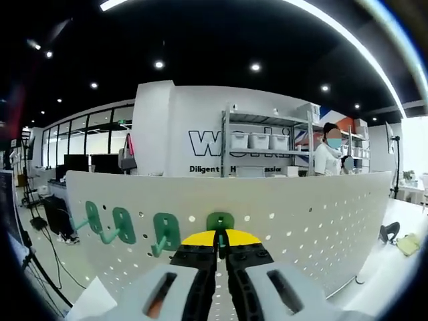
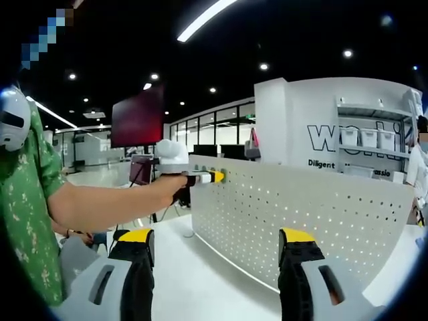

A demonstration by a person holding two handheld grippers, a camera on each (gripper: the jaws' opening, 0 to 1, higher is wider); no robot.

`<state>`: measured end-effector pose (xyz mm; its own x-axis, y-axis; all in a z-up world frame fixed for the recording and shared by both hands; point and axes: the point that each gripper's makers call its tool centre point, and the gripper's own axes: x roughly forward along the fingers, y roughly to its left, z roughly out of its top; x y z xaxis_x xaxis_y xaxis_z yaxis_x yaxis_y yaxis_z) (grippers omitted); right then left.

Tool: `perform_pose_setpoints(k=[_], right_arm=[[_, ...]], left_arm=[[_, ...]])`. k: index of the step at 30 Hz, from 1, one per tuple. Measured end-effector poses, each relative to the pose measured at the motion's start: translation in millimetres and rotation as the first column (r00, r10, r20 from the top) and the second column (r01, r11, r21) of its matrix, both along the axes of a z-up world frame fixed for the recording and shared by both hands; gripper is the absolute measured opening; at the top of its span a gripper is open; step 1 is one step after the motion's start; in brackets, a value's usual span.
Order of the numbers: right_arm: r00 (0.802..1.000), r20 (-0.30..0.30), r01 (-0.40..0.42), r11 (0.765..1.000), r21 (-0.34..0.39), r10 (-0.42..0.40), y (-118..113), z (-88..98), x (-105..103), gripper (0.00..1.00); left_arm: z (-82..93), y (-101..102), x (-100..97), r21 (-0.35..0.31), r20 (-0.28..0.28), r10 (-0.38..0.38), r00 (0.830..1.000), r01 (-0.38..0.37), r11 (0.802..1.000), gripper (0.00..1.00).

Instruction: Insert the hook assembly into the mounting plate slot until the hook locks in place.

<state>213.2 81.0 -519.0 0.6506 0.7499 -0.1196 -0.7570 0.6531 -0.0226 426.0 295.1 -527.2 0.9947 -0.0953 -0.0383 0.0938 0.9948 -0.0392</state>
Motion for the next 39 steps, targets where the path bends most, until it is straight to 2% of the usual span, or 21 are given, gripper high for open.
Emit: perform_pose_setpoints(k=[14, 39], right_arm=[[1.000, 0.003, 0.002, 1.000, -0.001, -0.002, -2.6, 0.8, 0.7, 0.77], [1.000, 0.002, 0.002, 1.000, -0.002, -0.002, -0.7, 0.0, -0.2, 0.77]], left_arm=[[-2.1, 1.8, 0.8, 0.042, 0.011, 0.005, 1.000, -0.005, 0.999, 0.04], [-2.4, 0.3, -1.7, 0.045, 0.027, -0.020, 0.999, 0.019, 0.999, 0.08]])
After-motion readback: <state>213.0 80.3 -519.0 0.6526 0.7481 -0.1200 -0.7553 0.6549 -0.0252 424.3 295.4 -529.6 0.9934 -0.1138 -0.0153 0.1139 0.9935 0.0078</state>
